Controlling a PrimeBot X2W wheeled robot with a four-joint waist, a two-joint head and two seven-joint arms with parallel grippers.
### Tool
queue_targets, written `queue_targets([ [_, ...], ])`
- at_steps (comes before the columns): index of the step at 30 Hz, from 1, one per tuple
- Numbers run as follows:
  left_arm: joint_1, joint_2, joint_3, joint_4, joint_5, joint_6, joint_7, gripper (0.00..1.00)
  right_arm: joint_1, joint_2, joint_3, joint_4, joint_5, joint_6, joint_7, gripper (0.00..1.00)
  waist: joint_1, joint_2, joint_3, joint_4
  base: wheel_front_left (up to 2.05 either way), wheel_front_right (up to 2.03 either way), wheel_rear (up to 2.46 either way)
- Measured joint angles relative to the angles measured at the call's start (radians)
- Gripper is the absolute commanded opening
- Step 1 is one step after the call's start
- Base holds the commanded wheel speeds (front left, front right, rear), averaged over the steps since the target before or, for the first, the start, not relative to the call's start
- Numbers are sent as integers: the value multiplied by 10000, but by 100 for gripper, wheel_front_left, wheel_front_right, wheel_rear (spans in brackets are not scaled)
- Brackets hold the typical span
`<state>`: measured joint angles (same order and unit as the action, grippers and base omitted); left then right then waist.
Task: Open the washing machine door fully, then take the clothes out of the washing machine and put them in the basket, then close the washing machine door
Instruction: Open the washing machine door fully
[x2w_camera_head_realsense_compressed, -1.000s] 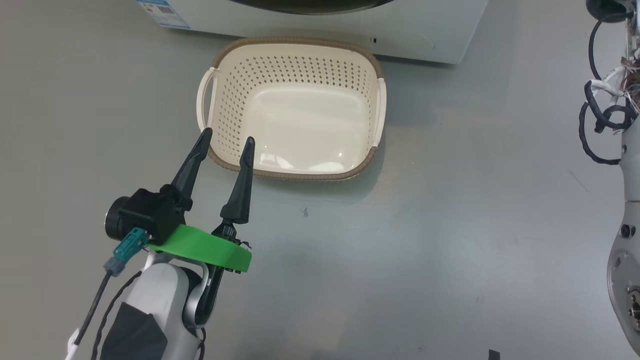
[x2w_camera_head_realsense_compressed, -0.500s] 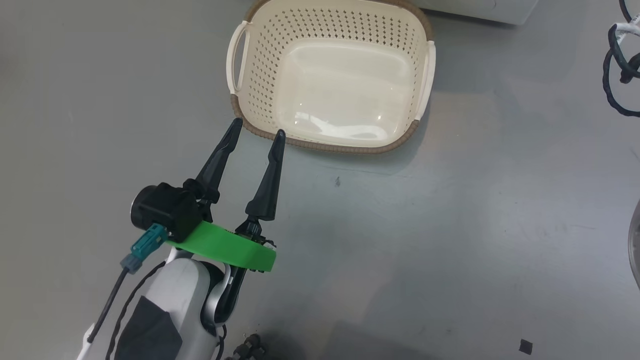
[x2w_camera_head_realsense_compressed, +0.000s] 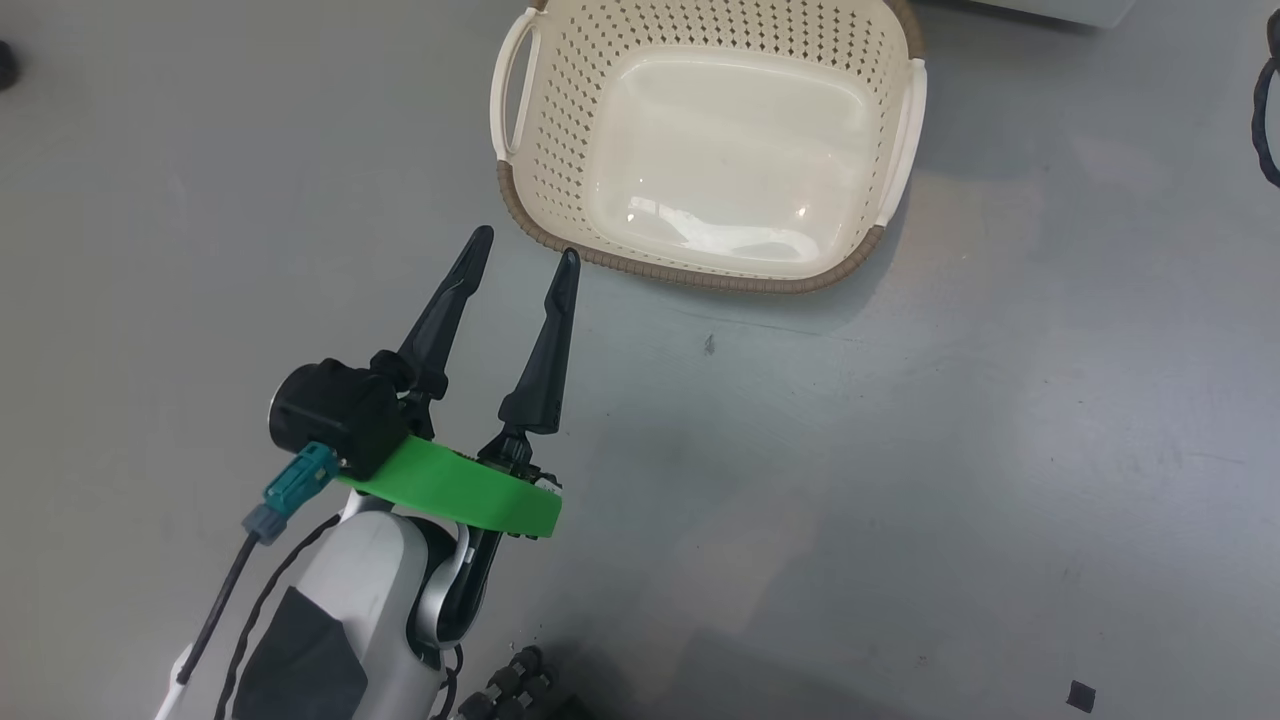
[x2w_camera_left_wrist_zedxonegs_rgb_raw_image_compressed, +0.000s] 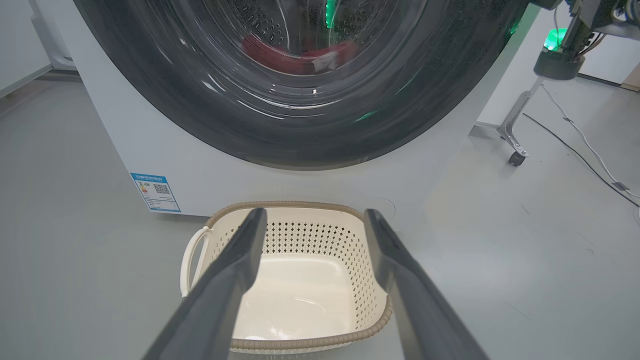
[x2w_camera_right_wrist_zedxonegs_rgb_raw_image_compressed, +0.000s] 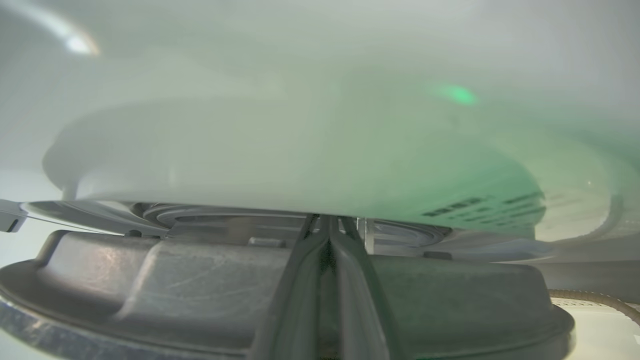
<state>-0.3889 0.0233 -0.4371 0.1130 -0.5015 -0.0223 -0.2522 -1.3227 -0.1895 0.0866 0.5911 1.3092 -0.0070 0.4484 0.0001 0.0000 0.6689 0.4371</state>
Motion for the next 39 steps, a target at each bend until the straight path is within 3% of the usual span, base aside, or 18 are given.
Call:
queue_targets([
  [11,-141,0,128,-188,-12,90,0,100,17,-138,265,263,345,416,943,0,0,0,-47,-73,0,0,0],
  [17,-208,-6,299,-188,4,176,0,100,458,320,627,374,656,779,1689,0,0,0,-207,-201,0,0,0],
  [39,-197,-6,476,169,17,184,0,100,2231,541,1446,370,1708,1116,4247,0,-1,0,-1170,-408,0,0,0],
])
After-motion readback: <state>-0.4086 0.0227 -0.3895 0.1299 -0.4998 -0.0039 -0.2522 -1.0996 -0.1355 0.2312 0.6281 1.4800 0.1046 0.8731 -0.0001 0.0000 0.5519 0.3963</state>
